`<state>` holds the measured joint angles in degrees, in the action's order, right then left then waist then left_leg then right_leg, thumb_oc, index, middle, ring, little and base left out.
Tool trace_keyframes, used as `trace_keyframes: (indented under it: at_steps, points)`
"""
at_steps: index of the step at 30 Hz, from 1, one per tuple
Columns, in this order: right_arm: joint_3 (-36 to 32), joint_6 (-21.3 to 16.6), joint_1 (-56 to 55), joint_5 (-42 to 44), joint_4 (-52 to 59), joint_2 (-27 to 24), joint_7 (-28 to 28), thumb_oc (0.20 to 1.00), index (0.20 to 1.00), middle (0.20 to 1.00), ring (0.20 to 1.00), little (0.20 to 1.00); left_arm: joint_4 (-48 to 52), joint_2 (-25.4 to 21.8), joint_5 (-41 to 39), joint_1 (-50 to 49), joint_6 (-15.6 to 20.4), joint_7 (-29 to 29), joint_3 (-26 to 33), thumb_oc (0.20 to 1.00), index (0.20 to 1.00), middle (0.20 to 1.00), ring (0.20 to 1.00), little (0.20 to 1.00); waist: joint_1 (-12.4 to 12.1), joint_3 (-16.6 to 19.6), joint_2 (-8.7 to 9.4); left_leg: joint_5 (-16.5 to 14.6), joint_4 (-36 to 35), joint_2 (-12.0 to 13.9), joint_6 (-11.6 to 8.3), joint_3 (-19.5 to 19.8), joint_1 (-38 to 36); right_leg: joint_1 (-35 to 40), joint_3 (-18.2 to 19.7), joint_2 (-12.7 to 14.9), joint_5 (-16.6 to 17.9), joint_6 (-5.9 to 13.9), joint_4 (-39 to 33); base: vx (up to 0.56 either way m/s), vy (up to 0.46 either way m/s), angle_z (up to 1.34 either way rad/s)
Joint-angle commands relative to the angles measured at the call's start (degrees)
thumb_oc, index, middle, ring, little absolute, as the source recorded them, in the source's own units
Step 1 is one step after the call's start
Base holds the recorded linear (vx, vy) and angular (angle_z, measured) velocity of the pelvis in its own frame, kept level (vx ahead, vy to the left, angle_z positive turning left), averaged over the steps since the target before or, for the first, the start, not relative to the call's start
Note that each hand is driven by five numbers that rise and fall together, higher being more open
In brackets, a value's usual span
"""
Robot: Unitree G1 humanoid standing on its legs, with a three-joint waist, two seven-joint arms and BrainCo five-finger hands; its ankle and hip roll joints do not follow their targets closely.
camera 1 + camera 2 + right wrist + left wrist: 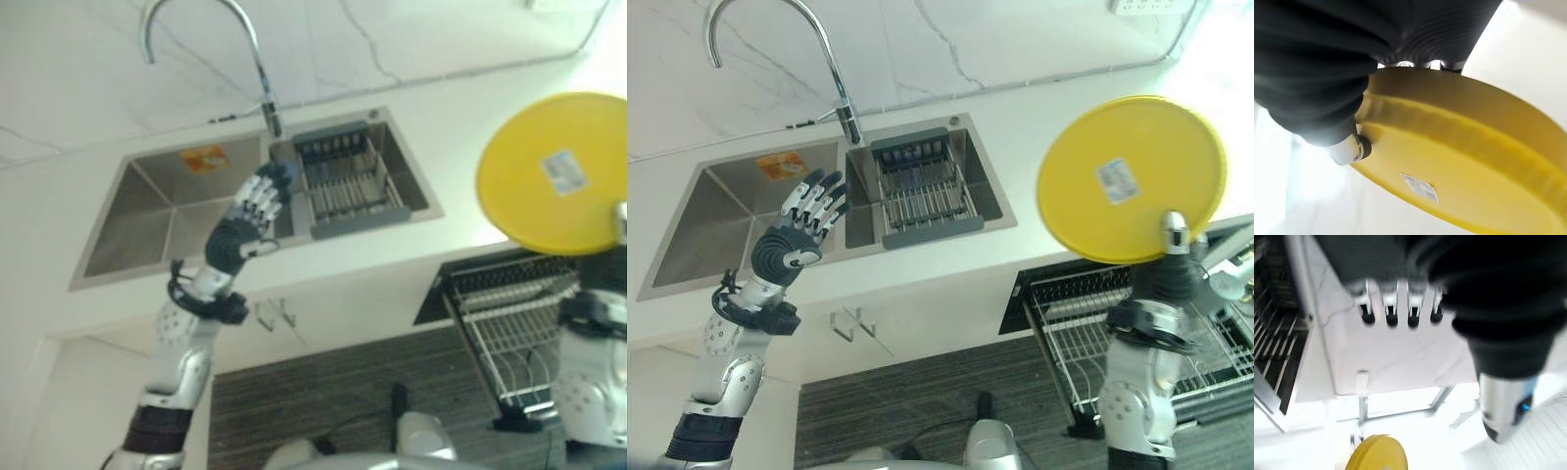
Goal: Place the dishes in the dishwasher.
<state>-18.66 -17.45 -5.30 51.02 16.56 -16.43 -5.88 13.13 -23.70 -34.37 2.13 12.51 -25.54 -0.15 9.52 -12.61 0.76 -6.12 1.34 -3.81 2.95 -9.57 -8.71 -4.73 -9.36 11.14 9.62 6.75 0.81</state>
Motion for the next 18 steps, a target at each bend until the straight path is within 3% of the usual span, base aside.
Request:
trace_keyframes:
  at_steps: [1, 3, 5, 7, 9, 10, 11, 13, 15, 18]
  points:
    - [0.9, -3.8, 5.0, -1.0, 1.8, 0.2, 0.9, 0.2, 0.2, 0.2, 0.2, 0.2, 5.5, -4.2, 1.5, -3.2, 1.1, -2.5, 0.6, 1.0, 1.0, 1.0, 1.0, 1.0, -2.3, 2.0, -1.08, -3.3, -5.1, 1.8, -3.09, 2.1, -5.9, -0.3, 1.6, -0.7, -0.6, 4.56, -0.3, -0.05, 0.228, -0.13]
    - [0.9, -3.1, 4.2, -1.7, 2.1, 0.5, 0.8, 0.2, 0.2, 0.2, 0.2, 0.2, 5.8, -4.2, 1.8, -3.6, 0.4, -2.4, -0.1, 1.0, 1.0, 1.0, 1.0, 1.0, -2.0, 1.6, -1.19, -3.1, -5.4, 1.4, -2.95, 1.8, -6.1, -1.3, 1.3, -0.1, 0.7, 4.86, -0.6, -0.05, 0.188, -0.16]
    - [1.1, -2.0, 4.3, -1.5, 2.2, -0.2, 0.4, 0.2, 0.2, 0.2, 0.2, 0.2, 6.5, -4.6, 3.7, -4.1, 0.5, -0.4, -1.5, 1.0, 1.0, 1.0, 1.0, 1.0, -2.2, 1.1, -0.78, -3.0, -6.0, 1.0, -2.35, 0.1, -6.4, -3.2, -2.3, 0.4, 2.1, 5.27, 1.7, -0.16, 0.169, -0.54]
    - [1.4, -2.0, 5.9, -1.7, 1.3, -1.4, 0.0, 0.2, 0.2, 0.2, 0.2, 0.2, 6.6, -5.1, 3.9, -3.7, 1.4, 1.2, -2.4, 1.0, 1.0, 1.0, 1.0, 1.0, -3.2, 1.1, -0.51, -2.8, -6.3, 1.1, -1.91, -1.4, -5.7, -2.7, -4.7, 0.7, 1.7, 5.26, 3.0, -0.29, 0.05, -1.22]
    - [1.9, -4.2, 7.0, -2.7, 1.3, -3.0, -1.8, 0.2, 0.2, 0.2, 0.2, 0.2, 6.8, -5.6, 3.4, -1.6, 1.8, 2.1, -4.2, 1.0, 1.0, 1.0, 1.0, 1.0, -4.4, 1.9, -0.19, -2.1, -6.3, 1.9, -1.25, -2.4, -3.9, -0.3, -4.1, 1.7, -0.2, 4.78, 5.5, -0.34, -0.097, -1.15]
    - [2.3, -5.1, 7.0, -2.7, 1.6, -3.2, -2.0, 0.2, 0.2, 0.2, 0.2, 0.2, 6.4, -5.4, 4.9, -0.6, 2.3, 3.0, -5.6, 1.0, 1.0, 1.0, 1.0, 1.0, -4.8, 2.2, 0.03, -1.8, -6.3, 2.2, -1.22, -2.8, -3.3, 1.0, -4.1, 2.9, -0.2, 4.68, 5.7, -0.29, -0.276, -0.54]
    - [3.7, -5.7, 7.3, -1.8, 2.3, -2.6, -1.7, 0.2, 0.2, 0.2, 0.2, 0.2, 5.7, -5.3, 8.0, 0.6, 2.6, 5.0, -7.5, 1.0, 1.0, 1.0, 1.0, 1.0, -5.6, 2.5, 0.61, -1.6, -6.3, 2.8, -1.62, -4.2, -2.8, 3.0, -5.5, 6.4, 1.9, 5.59, 4.6, -0.2, -0.304, -0.28]
    - [5.3, -5.5, 8.0, -4.1, 3.0, -1.9, -2.3, 0.2, 0.2, 0.2, 0.2, 0.2, 5.5, -5.5, 8.0, 1.0, 1.9, 5.7, -7.9, 1.0, 1.0, 1.0, 1.0, 1.0, -6.5, 2.8, 0.96, -1.6, -6.3, 3.5, -2.21, -5.0, -3.0, 3.9, -6.9, 9.4, 4.2, 6.81, 3.1, -0.1, -0.336, -0.6]
    - [6.3, -5.2, 8.6, -6.4, 3.8, -1.2, -2.8, 0.2, 0.2, 0.2, 0.2, 0.2, 5.7, -5.7, 8.4, 1.0, 1.2, 5.5, -7.7, 1.0, 1.0, 1.0, 1.0, 1.0, -7.3, 2.8, 1.27, -1.6, -6.3, 4.9, -3.32, -5.2, -3.3, 4.7, -7.9, 12.0, 6.3, 7.87, 0.7, -0.02, -0.414, -0.87]
    - [6.1, -6.8, 7.7, -8.0, 4.6, -0.9, -4.0, 0.2, 0.2, 0.2, 0.2, 0.2, 5.2, -6.0, 8.6, 0.7, 1.1, 4.9, -7.1, 1.0, 1.0, 1.0, 1.0, 1.0, -7.4, 2.8, 1.51, -1.6, -6.3, 7.2, -4.89, -4.4, -3.3, 5.1, -7.4, 13.2, 7.2, 8.25, -2.5, -0.01, -0.581, -0.27]
